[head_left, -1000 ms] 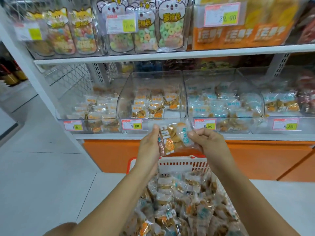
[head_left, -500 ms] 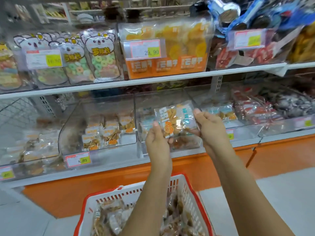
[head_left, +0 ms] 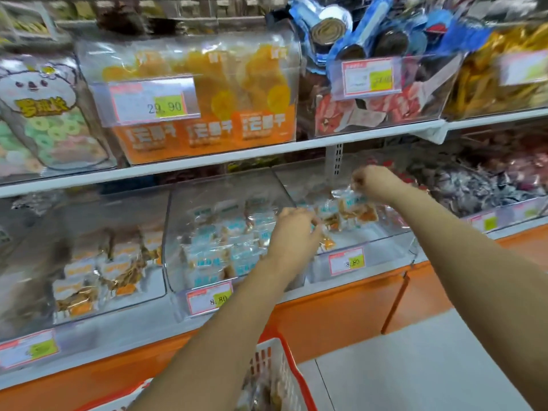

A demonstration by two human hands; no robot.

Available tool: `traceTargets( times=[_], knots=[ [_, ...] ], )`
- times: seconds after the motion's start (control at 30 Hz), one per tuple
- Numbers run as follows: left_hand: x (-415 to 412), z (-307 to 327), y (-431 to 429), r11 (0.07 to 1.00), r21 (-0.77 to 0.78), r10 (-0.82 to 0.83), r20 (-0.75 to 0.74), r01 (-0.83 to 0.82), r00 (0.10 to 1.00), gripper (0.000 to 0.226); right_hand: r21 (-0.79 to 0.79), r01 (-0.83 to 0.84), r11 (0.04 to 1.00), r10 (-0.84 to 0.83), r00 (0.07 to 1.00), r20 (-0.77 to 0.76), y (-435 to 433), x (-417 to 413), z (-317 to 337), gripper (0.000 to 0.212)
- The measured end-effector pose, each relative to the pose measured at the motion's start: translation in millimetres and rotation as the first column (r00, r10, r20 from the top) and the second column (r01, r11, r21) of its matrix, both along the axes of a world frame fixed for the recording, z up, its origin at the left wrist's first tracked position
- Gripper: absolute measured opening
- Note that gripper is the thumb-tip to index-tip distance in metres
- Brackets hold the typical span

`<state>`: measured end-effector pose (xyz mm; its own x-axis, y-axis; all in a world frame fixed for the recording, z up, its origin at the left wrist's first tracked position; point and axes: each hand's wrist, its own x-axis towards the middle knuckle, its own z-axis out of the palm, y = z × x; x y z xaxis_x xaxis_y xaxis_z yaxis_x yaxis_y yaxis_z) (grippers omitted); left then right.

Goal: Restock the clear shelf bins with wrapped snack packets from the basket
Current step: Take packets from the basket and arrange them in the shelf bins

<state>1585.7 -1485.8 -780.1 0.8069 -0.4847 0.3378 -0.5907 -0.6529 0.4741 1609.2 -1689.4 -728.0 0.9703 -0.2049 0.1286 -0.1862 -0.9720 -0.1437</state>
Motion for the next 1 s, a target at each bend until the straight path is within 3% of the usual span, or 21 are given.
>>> traceTargets(
  times=[0.13, 0.2, 0.27, 0.4, 0.57, 0.77, 0.87, 0.93, 1.0],
  knots=[
    [16.0, 16.1, -27.7, 0.935, 0.351, -0.03, 0.206, -0.045, 0.978, 0.022, -0.058, 0.023, 0.998, -0.031, 0.99, -0.138, -9.8, 26.7, -40.8, 0.029],
    [18.6, 19.7, -44.9, 0.869, 0.494, -0.095, 0.197, -0.016, 0.976, 0.024, -0.1, 0.013, 0.995, -0.027, 0.99, -0.141, -13.9, 39.4, -57.8, 0.031],
    [20.9, 16.3, -61.6, 0.786, 0.612, -0.148, 0.053, 0.085, 0.988, 0.025, -0.061, -0.018, 0.998, 0.009, 0.991, -0.136, -17.3, 51.7, -70.1, 0.027],
    [28.2, 5.5, -85.8, 0.613, 0.735, -0.119, -0.277, 0.29, 0.953, 0.019, 0.269, -0.027, 0.963, 0.04, 0.998, -0.042, -23.1, 65.3, -95.7, 0.015],
    [38.8, 7.9, -90.3, 0.56, 0.742, 0.052, -0.476, 0.369, 0.878, 0.04, 0.413, -0.004, 0.911, -0.048, 0.992, 0.117, -24.2, 69.3, -110.8, 0.017],
    [38.4, -3.5, -90.4, 0.563, 0.774, 0.093, -0.406, 0.288, 0.909, 0.041, 0.431, 0.041, 0.901, -0.089, 0.992, 0.091, -15.7, 58.6, -97.9, 0.031],
    [33.9, -0.6, -88.7, 0.566, 0.785, 0.079, -0.357, 0.253, 0.931, 0.038, 0.486, 0.047, 0.873, -0.139, 0.978, 0.154, -15.3, 39.8, -91.5, 0.024],
    [26.5, 7.1, -85.9, 0.615, 0.765, 0.063, -0.291, 0.193, 0.955, 0.03, 0.525, 0.035, 0.85, -0.177, 0.959, 0.223, -16.4, 24.0, -83.3, 0.02],
    [15.1, 15.2, -79.6, 0.737, 0.666, 0.04, -0.211, 0.114, 0.977, 0.018, 0.54, 0.031, 0.841, -0.201, 0.945, 0.258, -16.2, 4.7, -72.0, 0.024]
  ],
)
